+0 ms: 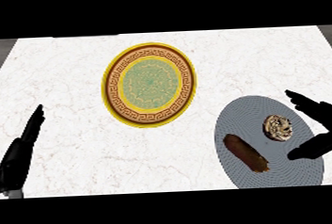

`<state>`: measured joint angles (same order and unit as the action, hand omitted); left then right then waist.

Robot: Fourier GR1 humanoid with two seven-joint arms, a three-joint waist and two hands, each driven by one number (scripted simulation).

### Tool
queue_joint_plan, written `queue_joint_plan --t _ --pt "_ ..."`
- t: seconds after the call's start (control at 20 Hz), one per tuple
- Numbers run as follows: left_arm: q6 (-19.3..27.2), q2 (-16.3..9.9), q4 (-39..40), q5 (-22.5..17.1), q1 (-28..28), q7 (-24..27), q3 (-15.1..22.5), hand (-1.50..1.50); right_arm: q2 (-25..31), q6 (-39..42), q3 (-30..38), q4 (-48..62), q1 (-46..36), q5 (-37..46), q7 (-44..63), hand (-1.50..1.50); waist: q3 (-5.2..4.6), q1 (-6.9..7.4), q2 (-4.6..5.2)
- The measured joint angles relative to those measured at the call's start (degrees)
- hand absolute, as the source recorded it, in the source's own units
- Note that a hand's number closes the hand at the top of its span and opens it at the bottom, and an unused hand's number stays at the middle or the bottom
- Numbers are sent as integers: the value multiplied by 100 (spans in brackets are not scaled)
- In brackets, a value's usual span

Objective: Pick the cupcake from the placemat and place it in the plate

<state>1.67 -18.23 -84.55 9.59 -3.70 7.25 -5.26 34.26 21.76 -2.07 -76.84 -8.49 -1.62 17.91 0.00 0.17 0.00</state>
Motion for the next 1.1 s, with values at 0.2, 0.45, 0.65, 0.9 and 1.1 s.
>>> queue_joint_plan --t 0.2,0.45,0.65,0.9,1.1 --pt "-91 70 -192 59 -135 -21 -76 0 -298 55 70 326 -126 362 -213 -150 1 6 0" --pt "-204 163 -326 144 -189 -89 -163 0 -583 83 182 709 -246 786 -546 150 -7 4 -6" --pt "-230 197 -91 201 -62 41 -277 0 -794 -28 284 764 -280 978 -786 150 -28 -17 -17" --pt "-302 264 -144 268 -72 54 -339 0 -883 -52 438 822 -280 1220 -1096 150 -29 -11 -22" --pt "-350 298 -207 285 17 -42 -273 0 -621 -232 163 1264 -954 1955 -1191 150 -9 113 19"
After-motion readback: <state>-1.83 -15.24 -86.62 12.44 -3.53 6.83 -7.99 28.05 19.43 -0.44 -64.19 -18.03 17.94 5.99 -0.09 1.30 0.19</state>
